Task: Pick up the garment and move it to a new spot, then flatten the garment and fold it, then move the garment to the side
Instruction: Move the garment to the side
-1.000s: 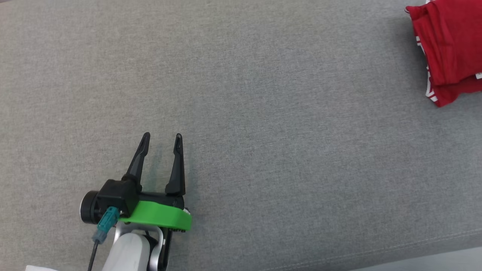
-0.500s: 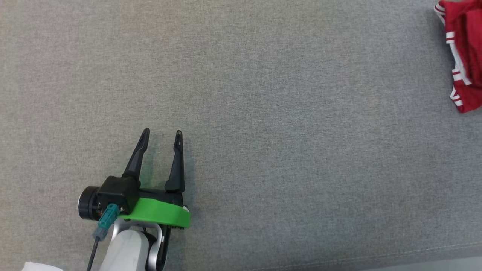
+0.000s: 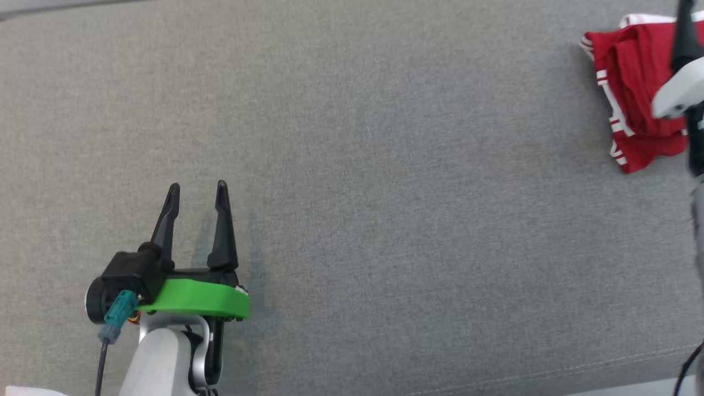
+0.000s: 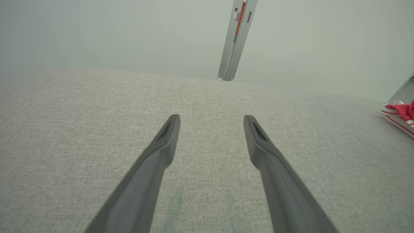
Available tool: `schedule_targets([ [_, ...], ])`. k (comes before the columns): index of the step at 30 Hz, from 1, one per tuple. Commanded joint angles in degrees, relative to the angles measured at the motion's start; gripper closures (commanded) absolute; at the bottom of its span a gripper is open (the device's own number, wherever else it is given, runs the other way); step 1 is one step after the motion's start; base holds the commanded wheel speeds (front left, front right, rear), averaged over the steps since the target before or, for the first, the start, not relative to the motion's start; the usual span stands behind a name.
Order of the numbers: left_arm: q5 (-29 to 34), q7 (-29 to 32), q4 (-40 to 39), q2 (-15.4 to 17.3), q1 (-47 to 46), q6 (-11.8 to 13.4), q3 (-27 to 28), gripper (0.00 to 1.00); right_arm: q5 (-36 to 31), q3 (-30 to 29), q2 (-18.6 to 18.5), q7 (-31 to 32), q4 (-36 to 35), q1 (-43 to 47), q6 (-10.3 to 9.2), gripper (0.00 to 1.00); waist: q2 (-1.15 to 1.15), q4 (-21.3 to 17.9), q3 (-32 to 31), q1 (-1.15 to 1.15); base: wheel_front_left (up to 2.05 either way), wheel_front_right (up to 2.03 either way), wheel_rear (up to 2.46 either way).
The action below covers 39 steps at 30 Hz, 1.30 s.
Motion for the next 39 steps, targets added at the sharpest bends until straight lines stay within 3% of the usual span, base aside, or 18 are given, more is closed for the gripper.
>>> schedule_targets([
  [1, -0.2, 0.0, 0.8, 0.2, -0.7, -0.1, 0.7, 0.0, 1.3, 1.2, 1.3, -1.0, -0.5, 2.1, -0.1, 0.0, 0.0, -1.0, -4.4, 0.0, 0.0, 0.0, 0.0],
  [10, -2.1, 0.0, 4.7, 0.0, 4.0, 0.0, 4.0, 0.0, 4.8, 8.0, 8.6, -6.6, -2.7, 14.9, -0.1, 0.0, 0.0, 0.7, -13.4, 0.0, 0.0, 0.0, 0.0],
  [20, -3.1, 0.0, 5.8, 0.0, 9.1, -1.0, 4.0, 0.0, 4.6, 7.6, 13.7, -8.7, -11.6, 31.5, -0.1, 0.0, 0.0, 3.8, -17.5, 0.0, 0.0, 0.0, 0.0],
  [28, -3.7, 0.0, 5.5, 0.0, 10.9, -0.1, 1.0, 0.0, 1.9, 5.4, 15.5, -8.7, -20.4, 41.6, -0.1, 0.0, 0.0, 4.7, -18.6, 0.0, 0.0, 0.0, 0.0],
  [39, -2.8, 0.0, 6.8, 0.0, 9.1, 2.3, -1.3, 0.0, 5.9, 8.4, 15.7, -8.7, -20.6, 44.9, -0.1, 0.0, 0.0, 4.4, -18.8, 0.0, 0.0, 0.0, 0.0],
])
